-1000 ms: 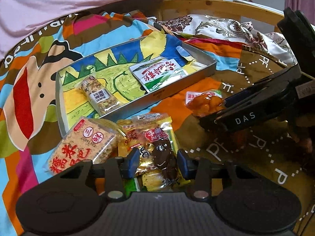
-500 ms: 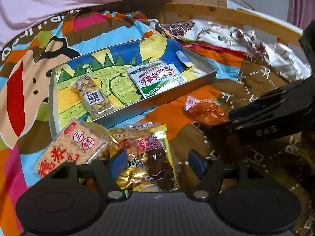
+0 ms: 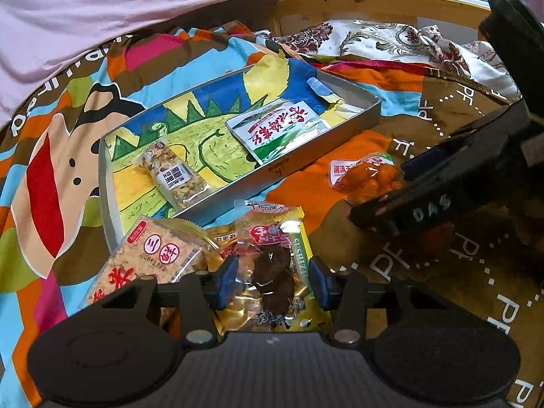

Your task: Organize snacks

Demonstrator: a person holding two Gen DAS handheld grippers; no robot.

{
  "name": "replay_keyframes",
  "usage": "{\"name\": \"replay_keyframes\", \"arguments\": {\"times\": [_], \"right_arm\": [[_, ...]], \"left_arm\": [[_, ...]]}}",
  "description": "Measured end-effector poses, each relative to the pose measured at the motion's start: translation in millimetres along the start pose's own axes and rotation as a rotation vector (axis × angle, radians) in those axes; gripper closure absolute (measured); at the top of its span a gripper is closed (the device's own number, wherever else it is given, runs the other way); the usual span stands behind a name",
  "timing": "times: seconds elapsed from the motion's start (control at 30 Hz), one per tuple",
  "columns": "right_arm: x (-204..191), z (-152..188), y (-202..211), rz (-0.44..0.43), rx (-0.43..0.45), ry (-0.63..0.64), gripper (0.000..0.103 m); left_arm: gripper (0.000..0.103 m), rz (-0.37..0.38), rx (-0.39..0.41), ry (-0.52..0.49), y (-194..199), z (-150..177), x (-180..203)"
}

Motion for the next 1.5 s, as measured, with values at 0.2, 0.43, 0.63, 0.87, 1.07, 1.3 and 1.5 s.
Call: {"name": "replay_keyframes", "arguments": {"times": [0.2,0.43,0.63,0.87,1.07,1.3,1.5], "right_arm": [[-1,6,15,-0.06,-0.015,-0.022,0.054],[-12,24,34,-0.056,-0.045,0.096,0.058],[0,23,41,-0.082,-0.021,0.025,0.021],[10,16,29,-0.065,-0.009,-0.078,0.009],[2,17,15,-0.042,-0.019,-0.029,0.006],[-3,23,22,0.006,-0.036,0.087,0.049],[-8,28,28,0.019,-0.041,0.138,0.054]], "left_arm": [[0.054,0.02,-0.005,0.031,9,3,3],[0.054,0.062,-0.018,0.052,27,11,13],[0.054,0.076,-0.054,0.07,34,19,19],[0.048,0.065,-0.068,0.055,28,20,21],[0.042,0.063,-0.061,0.023,20,15,26],[0.044,0.082,-0.064,-0.018,16,16,36],[0.052,0.083,-0.064,-0.074,22,19,49]]}}
Point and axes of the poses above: each gripper's, at about its wrist camera, not at the fingertips, and y roughly against the way its jaws point, x to its right, z to its underside, the point moved 7 cm from there along -y, roughly the way its jaws point, and after that the axes turned 6 degrees about -y, right-handed, at the moved point
